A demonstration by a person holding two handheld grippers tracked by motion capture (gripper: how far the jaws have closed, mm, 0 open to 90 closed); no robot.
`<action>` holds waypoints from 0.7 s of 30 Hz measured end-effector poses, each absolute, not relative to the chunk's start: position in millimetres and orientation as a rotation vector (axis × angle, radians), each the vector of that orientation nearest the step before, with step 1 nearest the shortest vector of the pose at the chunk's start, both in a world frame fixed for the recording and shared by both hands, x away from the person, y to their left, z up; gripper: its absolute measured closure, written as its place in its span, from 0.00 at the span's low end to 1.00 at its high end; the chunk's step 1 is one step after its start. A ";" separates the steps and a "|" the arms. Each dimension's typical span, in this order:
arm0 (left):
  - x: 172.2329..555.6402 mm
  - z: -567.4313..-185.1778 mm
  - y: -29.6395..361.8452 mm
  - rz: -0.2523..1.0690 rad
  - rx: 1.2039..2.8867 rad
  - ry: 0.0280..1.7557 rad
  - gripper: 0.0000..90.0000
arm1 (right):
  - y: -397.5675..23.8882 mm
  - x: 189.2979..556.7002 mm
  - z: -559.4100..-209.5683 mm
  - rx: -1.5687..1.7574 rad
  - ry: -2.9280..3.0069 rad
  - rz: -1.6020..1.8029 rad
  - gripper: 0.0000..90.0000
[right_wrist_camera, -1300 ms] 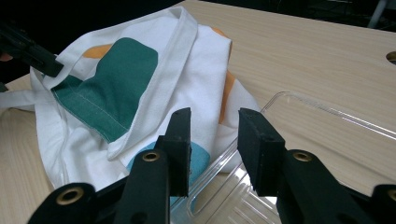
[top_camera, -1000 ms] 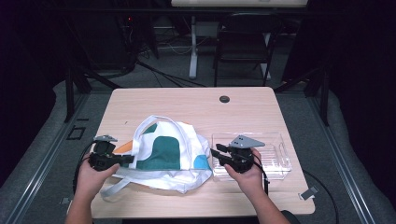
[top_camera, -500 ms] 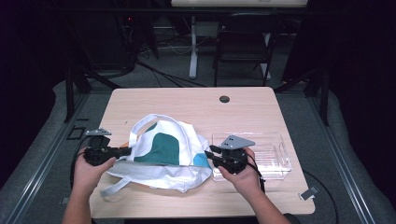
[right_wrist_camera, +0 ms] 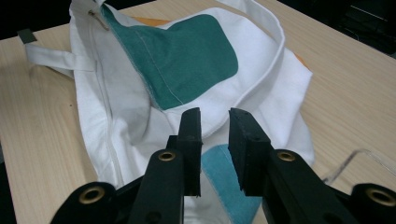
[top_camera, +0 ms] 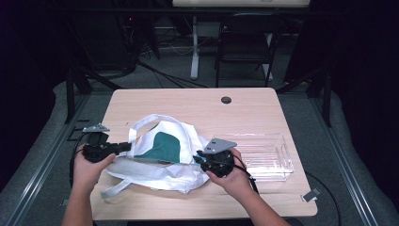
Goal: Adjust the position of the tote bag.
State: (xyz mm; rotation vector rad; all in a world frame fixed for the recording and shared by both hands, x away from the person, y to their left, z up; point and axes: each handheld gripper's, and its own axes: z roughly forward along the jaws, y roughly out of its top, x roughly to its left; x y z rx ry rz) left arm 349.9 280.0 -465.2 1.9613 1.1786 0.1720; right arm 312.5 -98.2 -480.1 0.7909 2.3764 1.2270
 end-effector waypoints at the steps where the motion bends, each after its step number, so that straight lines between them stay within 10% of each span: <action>1: 350.3 -464.5 280.3 0.174 1.959 1.177 0.98 | -94.5 313.0 -480.0 0.782 2.379 1.223 0.83; 21: 355.8 -459.0 280.5 0.187 1.934 1.165 0.98 | -67.1 320.8 -482.5 0.734 2.418 1.185 0.77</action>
